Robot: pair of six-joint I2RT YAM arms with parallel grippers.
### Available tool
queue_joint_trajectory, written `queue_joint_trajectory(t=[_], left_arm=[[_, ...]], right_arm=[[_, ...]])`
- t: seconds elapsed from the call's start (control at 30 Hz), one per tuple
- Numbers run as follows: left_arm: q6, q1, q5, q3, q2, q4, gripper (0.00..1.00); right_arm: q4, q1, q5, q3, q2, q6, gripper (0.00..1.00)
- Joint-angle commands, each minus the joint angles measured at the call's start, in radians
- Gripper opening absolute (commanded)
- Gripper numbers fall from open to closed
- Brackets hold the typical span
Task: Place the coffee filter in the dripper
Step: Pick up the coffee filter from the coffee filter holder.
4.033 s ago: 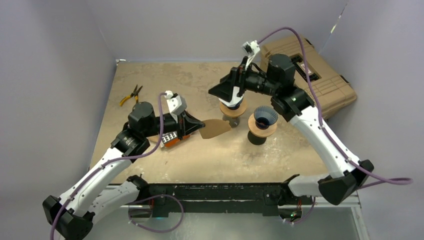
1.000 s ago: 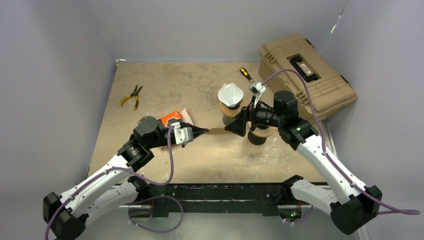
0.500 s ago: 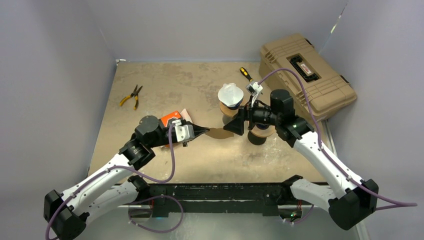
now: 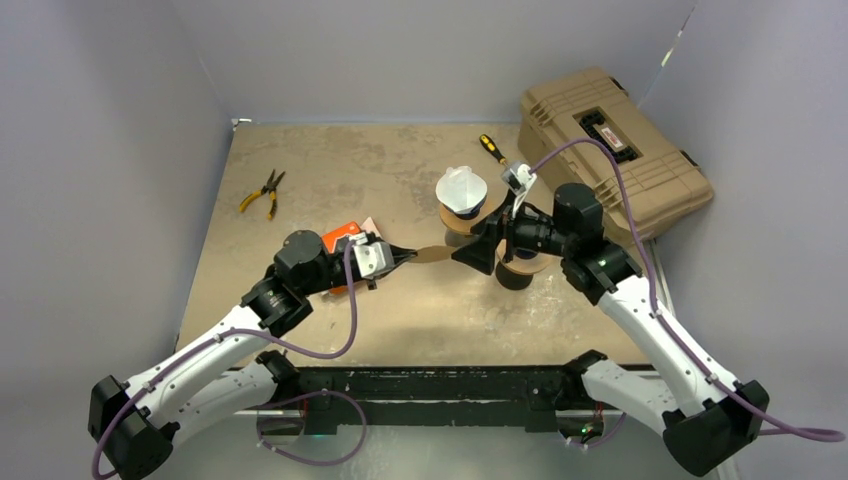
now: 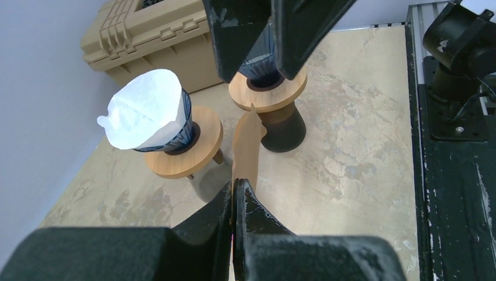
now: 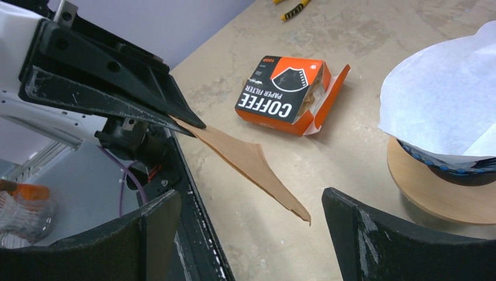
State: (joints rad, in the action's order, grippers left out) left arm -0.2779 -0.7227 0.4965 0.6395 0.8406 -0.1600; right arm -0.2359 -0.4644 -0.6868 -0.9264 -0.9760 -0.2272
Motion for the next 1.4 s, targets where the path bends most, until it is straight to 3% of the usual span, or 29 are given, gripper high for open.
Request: queue_joint_trajectory(t=[0.0,0.43,1.37], left_arm=[[-0.044,-0.007,0.051,0.03,-0.008,-0.004,0.0],[-0.037,-0.021,0.095,0.016,-0.011,-0.063,0.0],[0.024,-0.047,-0.035,0.016,0.037,-0.102,0.0]], right_arm=[[0.057,0.003,0.048,-0.025,0.006,-0.041,0.95],[0.058,0.001,-0.032,-0.006,-0.092,-0.016,0.93],[0.035,0.001,-0.065,0.008,-0.063,0.003,0.94]])
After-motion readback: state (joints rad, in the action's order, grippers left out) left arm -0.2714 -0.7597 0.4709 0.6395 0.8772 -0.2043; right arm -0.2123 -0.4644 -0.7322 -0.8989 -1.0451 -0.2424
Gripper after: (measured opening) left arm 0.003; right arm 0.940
